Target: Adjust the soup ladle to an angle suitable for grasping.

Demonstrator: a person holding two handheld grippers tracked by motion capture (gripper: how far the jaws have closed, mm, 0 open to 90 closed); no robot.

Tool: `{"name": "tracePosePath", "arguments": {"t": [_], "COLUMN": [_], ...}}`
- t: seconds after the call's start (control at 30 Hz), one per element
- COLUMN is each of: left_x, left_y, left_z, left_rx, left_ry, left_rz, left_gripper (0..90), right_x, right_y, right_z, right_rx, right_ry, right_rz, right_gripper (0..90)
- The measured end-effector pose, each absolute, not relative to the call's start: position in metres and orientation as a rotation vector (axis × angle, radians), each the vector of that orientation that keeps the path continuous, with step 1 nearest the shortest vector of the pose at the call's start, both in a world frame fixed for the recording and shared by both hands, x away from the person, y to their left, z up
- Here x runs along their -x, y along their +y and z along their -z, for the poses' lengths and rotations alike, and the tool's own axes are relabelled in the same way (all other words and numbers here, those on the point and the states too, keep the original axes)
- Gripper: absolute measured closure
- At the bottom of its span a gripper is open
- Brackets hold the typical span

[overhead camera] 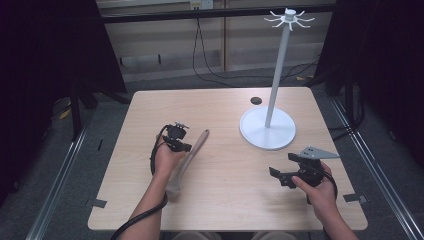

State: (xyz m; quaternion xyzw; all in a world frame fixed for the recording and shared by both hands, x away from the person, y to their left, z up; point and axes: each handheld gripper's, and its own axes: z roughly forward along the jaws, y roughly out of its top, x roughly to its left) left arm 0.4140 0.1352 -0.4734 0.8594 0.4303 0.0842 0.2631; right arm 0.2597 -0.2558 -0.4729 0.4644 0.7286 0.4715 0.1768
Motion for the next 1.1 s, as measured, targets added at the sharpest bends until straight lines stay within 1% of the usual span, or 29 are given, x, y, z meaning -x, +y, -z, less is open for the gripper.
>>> {"name": "tracePosePath", "arguments": {"t": [0.07, 0.13, 0.3, 0.47, 0.8, 0.97, 1.0, 1.03, 1.07, 1.1], "left_x": [-0.414, -0.415, -0.416, -0.414, -0.411, -0.412, -0.411, -0.411, -0.410, -0.409], "left_y": [0.132, 0.131, 0.129, 0.121, 0.113, 0.115, 0.116, 0.117, 0.117, 0.118], "left_z": [0.479, 0.479, 0.477, 0.477, 0.478, 0.471, 0.469, 0.467, 0.466, 0.461], "left_rx": [-2.319, -2.333, -2.324, -2.341, -2.353, -2.356, -2.351, -2.348, -2.341, -2.363], "left_ry": [1.174, 1.158, 1.147, 1.084, 1.052, 1.059, 1.061, 1.062, 1.076, 1.066], "left_rz": [-0.214, -0.219, -0.183, -0.157, -0.139, -0.161, -0.156, -0.155, -0.154, -0.160], "left_gripper": [90.0, 90.0, 90.0, 90.0, 90.0, 84.9, 82.5, 78.0, 78.0, 72.6], "right_x": [-0.259, -0.259, -0.260, -0.260, -0.260, -0.260, -0.260, -0.260, -0.260, -0.260], "right_y": [-0.255, -0.254, -0.255, -0.256, -0.256, -0.258, -0.258, -0.258, -0.258, -0.258], "right_z": [0.472, 0.472, 0.471, 0.470, 0.470, 0.470, 0.470, 0.470, 0.470, 0.470], "right_rx": [-1.308, -1.307, -1.304, -1.307, -1.317, -1.323, -1.324, -1.322, -1.322, -1.318], "right_ry": [2.064, 2.061, 2.057, 2.050, 2.040, 2.042, 2.043, 2.042, 2.042, 2.045], "right_rz": [-1.333, -1.335, -1.338, -1.344, -1.357, -1.355, -1.354, -1.352, -1.352, -1.352], "right_gripper": [4.6, 4.6, 4.6, 4.6, 4.6, 4.6, 4.6, 4.6, 4.6, 4.6]}}
